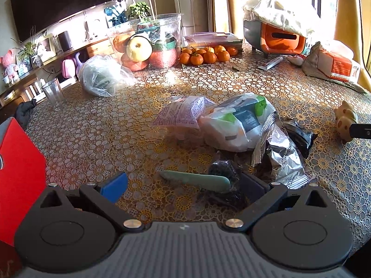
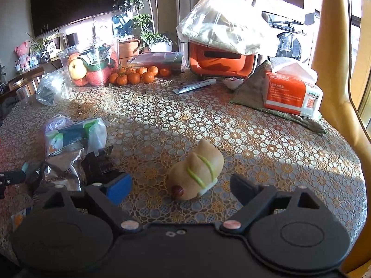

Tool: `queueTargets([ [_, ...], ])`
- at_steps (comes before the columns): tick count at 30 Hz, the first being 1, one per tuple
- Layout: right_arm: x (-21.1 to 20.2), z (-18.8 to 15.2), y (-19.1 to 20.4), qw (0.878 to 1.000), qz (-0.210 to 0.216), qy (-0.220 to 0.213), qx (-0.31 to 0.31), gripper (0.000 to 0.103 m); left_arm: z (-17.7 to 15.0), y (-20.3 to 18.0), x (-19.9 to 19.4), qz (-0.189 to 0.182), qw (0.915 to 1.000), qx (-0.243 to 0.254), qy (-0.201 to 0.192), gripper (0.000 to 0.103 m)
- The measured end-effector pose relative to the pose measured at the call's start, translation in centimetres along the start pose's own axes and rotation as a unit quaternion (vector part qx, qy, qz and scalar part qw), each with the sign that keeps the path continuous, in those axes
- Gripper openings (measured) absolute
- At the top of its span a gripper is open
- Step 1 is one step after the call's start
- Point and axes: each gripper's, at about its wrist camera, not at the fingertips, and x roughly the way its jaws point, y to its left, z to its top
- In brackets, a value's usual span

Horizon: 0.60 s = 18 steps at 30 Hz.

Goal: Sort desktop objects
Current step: 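Grasp the teal-handled item with the left tool while the right tool grasps the plush toy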

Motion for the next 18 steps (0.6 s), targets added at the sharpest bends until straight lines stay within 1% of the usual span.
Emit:
queueTargets([
  [4,0.9,0.1,-0.1,1.0,-0.016,0.004,0.003,0.089,-0.2,-0.1,0.4,-0.002,1.0,-0.002,0.001,0.102],
  [9,1.8,0.5,-0.3,1.0,-0.019,0.006,0.016,0.089,-0.4,-0.8,0.5,-0.006,0.9999,0.006,-0.006,0.101],
  [12,2.4,0.7,-0.5,0.999,-0.019,0.01,0.026,0.089,-0.4,-1.1,0.7,-0.004,0.9999,0.009,-0.009,0.099],
  [14,2.7,0.7,-0.5,0.999,-0.019,0.012,0.03,0.089,-0.5,-1.1,0.8,-0.006,0.9999,0.007,-0.009,0.097],
  [17,3.1,0.7,-0.3,0.999,-0.015,0.016,0.028,0.088,-0.6,-1.1,1.0,-0.013,0.9999,0.005,-0.006,0.092],
  [18,3.1,0.7,-0.3,0.999,-0.015,0.016,0.025,0.087,-0.6,-1.2,1.0,-0.016,0.9998,0.005,-0.008,0.088],
])
